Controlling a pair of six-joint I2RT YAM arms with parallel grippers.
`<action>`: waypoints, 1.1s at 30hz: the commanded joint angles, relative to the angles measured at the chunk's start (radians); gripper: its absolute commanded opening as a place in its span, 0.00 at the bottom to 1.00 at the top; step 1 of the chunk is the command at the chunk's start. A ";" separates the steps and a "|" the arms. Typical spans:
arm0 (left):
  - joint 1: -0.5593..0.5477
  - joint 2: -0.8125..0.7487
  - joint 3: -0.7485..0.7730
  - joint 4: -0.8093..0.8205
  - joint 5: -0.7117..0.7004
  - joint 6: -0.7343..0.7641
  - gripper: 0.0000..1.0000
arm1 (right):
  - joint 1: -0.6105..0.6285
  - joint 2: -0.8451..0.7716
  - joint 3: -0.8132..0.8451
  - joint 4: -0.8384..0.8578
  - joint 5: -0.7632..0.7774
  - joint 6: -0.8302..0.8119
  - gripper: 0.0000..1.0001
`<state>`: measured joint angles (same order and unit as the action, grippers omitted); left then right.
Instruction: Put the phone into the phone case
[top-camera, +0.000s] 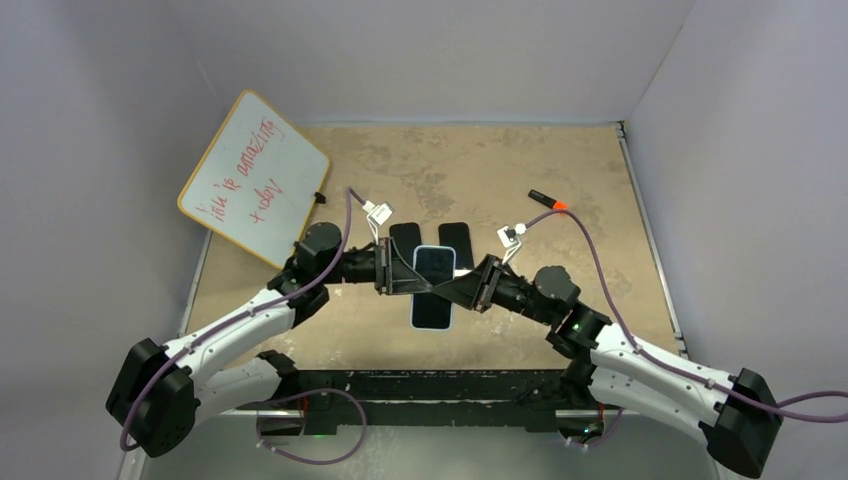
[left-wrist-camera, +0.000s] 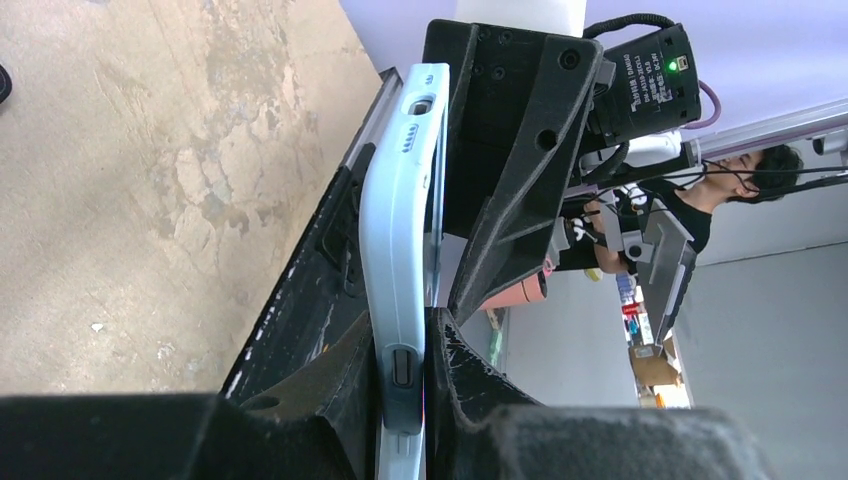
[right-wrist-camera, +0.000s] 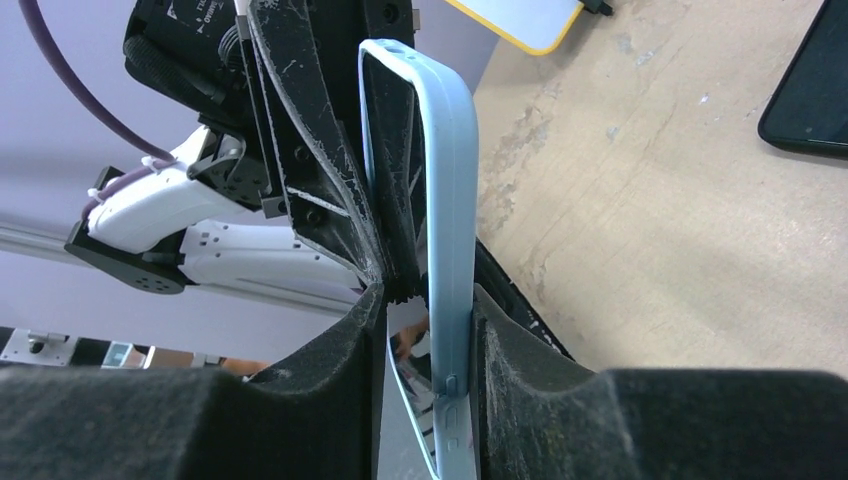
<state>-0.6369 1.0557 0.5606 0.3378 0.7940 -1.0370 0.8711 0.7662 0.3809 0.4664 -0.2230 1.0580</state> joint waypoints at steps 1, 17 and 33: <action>0.004 -0.045 0.014 0.043 -0.078 0.036 0.00 | 0.008 0.004 0.001 0.054 -0.021 0.009 0.00; 0.005 -0.105 0.026 0.088 -0.020 0.011 0.00 | 0.008 -0.016 0.043 0.079 -0.131 -0.062 0.19; 0.005 -0.095 0.174 -0.510 -0.258 0.377 0.70 | 0.002 -0.106 0.039 -0.246 0.140 -0.052 0.00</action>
<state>-0.6308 0.9451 0.6548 0.0319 0.6460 -0.8207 0.8768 0.7029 0.3641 0.3710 -0.2100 1.0389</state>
